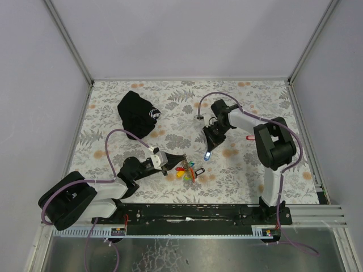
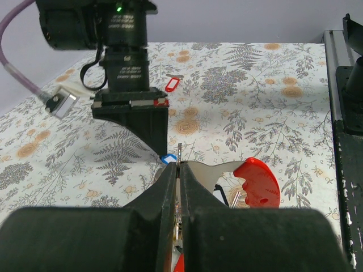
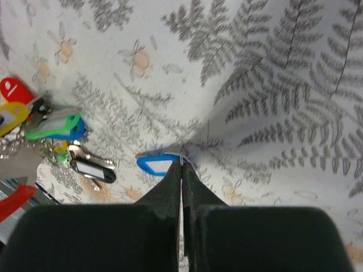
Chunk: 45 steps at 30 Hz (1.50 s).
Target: Put the keys on the keyring
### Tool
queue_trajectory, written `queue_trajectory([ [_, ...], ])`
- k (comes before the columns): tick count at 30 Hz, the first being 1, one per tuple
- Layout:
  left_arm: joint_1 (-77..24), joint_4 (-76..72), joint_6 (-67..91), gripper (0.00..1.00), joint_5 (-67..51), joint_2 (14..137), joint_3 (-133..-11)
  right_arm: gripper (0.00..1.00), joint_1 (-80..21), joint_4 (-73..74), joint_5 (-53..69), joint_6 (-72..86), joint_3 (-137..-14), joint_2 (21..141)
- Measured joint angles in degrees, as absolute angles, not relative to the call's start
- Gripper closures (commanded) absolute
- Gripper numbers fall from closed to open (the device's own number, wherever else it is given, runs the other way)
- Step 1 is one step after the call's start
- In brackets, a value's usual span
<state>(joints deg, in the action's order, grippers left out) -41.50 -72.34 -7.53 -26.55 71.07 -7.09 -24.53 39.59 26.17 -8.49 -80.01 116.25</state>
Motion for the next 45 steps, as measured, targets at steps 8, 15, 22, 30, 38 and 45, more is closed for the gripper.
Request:
queue_trajectory([
  [8, -41.5, -72.34, -7.55, 1.0, -26.52, 71.09, -7.09, 1.0, -26.57, 29.43, 26.44, -11.77, -68.82, 99.94],
  [15, -41.5, -72.44, -7.57, 1.0, -26.22, 71.07, -7.07, 1.0, -28.47, 12.95, 31.38, -16.32, -55.46, 85.45],
  [22, -41.5, -72.44, -8.16, 1.0, -27.22, 70.91, -7.07, 1.0, -28.51, -4.32, 39.2, -20.58, -38.98, 73.01],
  [30, -41.5, -72.36, -9.82, 1.0, -32.69, 70.81, -7.07, 1.0, -29.15, -18.79, 46.89, -24.69, -29.17, 63.26],
  [38, -41.54, -68.23, -12.25, 1.0, -37.15, 70.13, -8.73, 1.0, -31.14, -24.53, 50.74, -26.26, -25.98, 58.35],
  [45, -41.54, -67.29, -12.49, 1.0, -38.63, 70.08, -9.28, 1.0, -34.26, -25.19, 50.72, -27.81, -24.6, 56.21],
])
